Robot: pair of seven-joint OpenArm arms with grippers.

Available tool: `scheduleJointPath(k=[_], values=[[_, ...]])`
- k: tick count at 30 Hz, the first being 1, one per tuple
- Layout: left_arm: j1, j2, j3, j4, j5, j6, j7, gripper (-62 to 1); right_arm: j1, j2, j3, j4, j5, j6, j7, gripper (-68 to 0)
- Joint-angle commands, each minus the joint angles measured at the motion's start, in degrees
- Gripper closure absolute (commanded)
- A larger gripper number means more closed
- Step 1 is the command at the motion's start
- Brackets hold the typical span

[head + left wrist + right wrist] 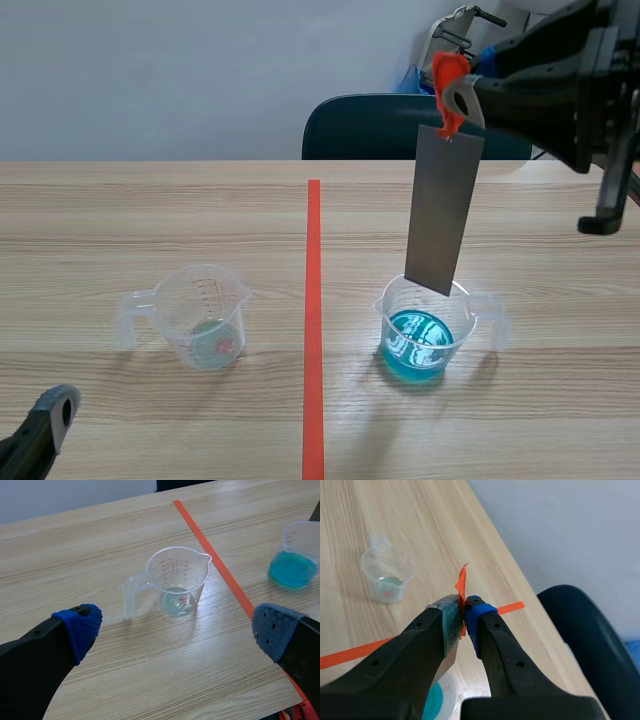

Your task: Do the redox reaction experiment

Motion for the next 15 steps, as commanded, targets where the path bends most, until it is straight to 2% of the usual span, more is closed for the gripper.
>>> scheduleJointPath(k=[1,5,11,15], values=[[0.35,0.02,0.04,1.33,-0.13,0.11,-0.96,-62.3,1.92,0.42,0.61,0.81,0.96,0.35,0.66,-0.8],[0.35,0.02,0.04,1.33,-0.13,0.11,-0.98,-62.3,4.37,0.42,-0.74,0.79,2.86,0.35,-1.2,-0.8],[0.35,0.02,0.04,1.33,-0.13,0.11,-1.01,-62.3,10.23,0.17,-6.8,0.74,3.19,0.35,-2.67,-0.8],[0.35,0.02,0.04,1.33,-0.13,0.11,-0.98,-62.3,14.51,-2.27,-10.75,0.46,3.17,0.35,-4.46,-0.8]])
